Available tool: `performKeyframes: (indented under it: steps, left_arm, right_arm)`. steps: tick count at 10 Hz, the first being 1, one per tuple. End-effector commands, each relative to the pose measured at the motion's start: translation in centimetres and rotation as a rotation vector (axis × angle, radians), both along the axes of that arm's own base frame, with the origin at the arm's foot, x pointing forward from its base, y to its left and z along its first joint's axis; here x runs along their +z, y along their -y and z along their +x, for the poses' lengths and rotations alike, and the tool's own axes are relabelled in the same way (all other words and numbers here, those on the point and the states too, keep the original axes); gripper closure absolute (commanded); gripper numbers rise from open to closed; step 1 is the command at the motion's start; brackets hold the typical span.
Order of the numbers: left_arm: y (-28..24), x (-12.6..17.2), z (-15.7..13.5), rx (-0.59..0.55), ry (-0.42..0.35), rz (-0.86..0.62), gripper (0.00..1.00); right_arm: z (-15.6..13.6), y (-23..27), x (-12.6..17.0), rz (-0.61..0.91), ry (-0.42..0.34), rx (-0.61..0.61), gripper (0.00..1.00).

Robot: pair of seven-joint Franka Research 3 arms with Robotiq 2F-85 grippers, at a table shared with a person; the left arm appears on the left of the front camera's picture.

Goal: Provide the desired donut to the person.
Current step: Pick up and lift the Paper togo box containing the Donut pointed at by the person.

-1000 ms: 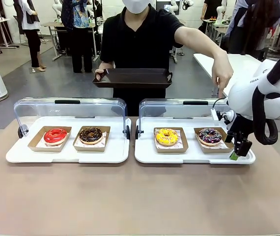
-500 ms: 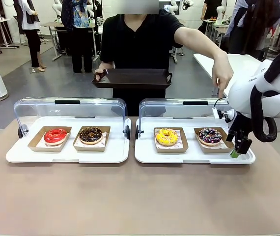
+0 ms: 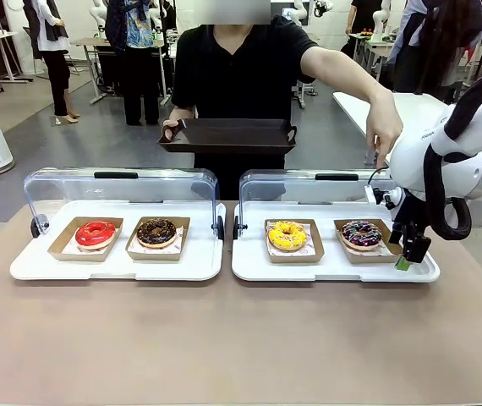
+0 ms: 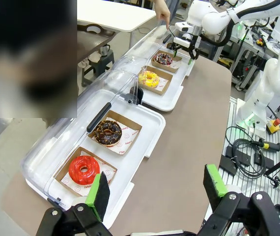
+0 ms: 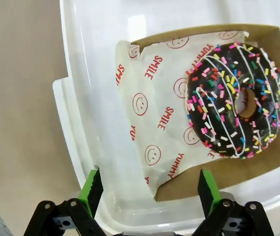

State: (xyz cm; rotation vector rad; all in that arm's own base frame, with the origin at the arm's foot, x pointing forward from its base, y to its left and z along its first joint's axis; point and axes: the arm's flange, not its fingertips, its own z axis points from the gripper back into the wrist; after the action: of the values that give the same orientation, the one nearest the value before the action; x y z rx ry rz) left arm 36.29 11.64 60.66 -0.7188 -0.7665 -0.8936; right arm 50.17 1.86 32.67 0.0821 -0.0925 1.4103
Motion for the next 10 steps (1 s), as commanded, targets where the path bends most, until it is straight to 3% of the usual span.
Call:
performKeyframes:
  steps: [1,7,8,9,10]
  left_arm:
    - [-0.16,0.16,-0.12,-0.001,-0.001,-0.010,0.00]
    - [-0.16,0.16,-0.12,-0.001,-0.001,-0.010,0.00]
    - [-0.16,0.16,-0.12,-0.001,-0.001,-0.010,0.00]
    - [-0.16,0.16,-0.12,-0.001,-0.001,-0.010,0.00]
    - [-0.16,0.16,-0.12,-0.001,-0.001,-0.010,0.00]
  right_arm:
    - [0.66,0.02,-0.24,0.030,-0.019,0.010,0.00]
    - [0.56,-0.46,-0.58,0.054,-0.008,0.051,0.00]
    - [0.56,-0.35,-0.62,0.059,-0.005,0.065,0.42]
    - [0.57,-0.31,-0.65,0.058,-0.002,0.069,0.57]
    - [0.54,-0.31,-0.63,0.061,0.000,0.075,0.99]
